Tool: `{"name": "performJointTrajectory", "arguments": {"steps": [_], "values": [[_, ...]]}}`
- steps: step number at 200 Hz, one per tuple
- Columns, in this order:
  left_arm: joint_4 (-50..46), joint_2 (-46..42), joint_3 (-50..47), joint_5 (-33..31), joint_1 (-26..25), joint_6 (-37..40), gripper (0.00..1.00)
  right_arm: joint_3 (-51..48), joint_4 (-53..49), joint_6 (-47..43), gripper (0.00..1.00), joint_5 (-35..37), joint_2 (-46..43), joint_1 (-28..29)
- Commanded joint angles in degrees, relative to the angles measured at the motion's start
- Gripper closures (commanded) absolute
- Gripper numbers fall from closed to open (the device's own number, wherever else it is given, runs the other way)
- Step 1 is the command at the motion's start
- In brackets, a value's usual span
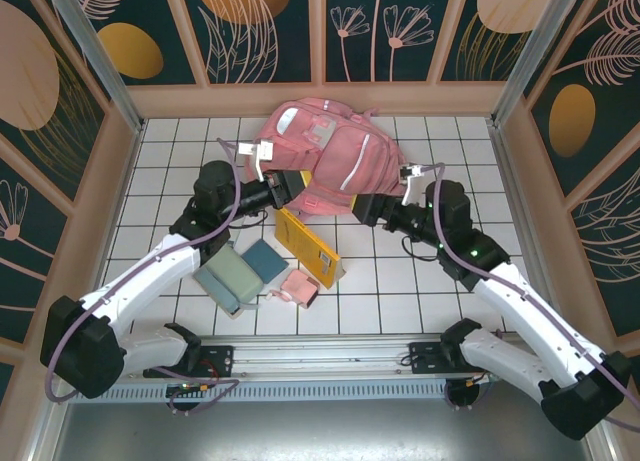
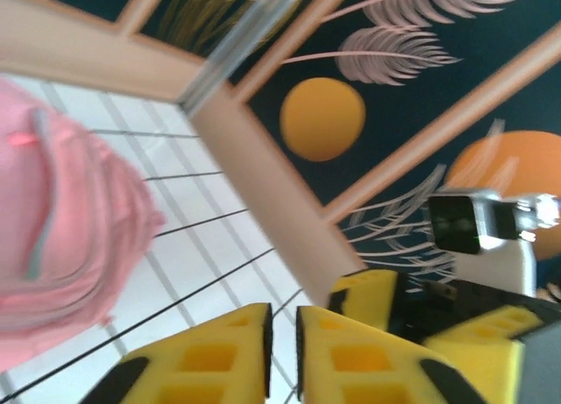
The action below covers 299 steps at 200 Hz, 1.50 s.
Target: Pack the student bag
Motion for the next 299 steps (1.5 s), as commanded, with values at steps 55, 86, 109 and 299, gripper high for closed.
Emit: {"name": "performJointTrajectory", "arguments": {"steps": [55,86,109,299], "values": [[-20.8,-6.9,0.1,-30.2,3.1,2.5,0.48,17.5,-16.0,-15.1,0.12,-1.6,28.6,8.6],[-22.2,-10.1,0.5,-34.3,3.6,3.5,0.4,29.8,-25.5,-20.3,0.12,2.0,42.9,12.1],[-23.1,-11.0,1.0,-34.7,3.8,4.5,0.38,36.5,-31.9,-23.6,0.13,4.6,51.2,16.1],[-36.8,34.3,41.8,-31.9,-7.8,18.2,0.25,17.5,-22.8,-4.8,1.0,17.0,4.6,-28.0]]}}
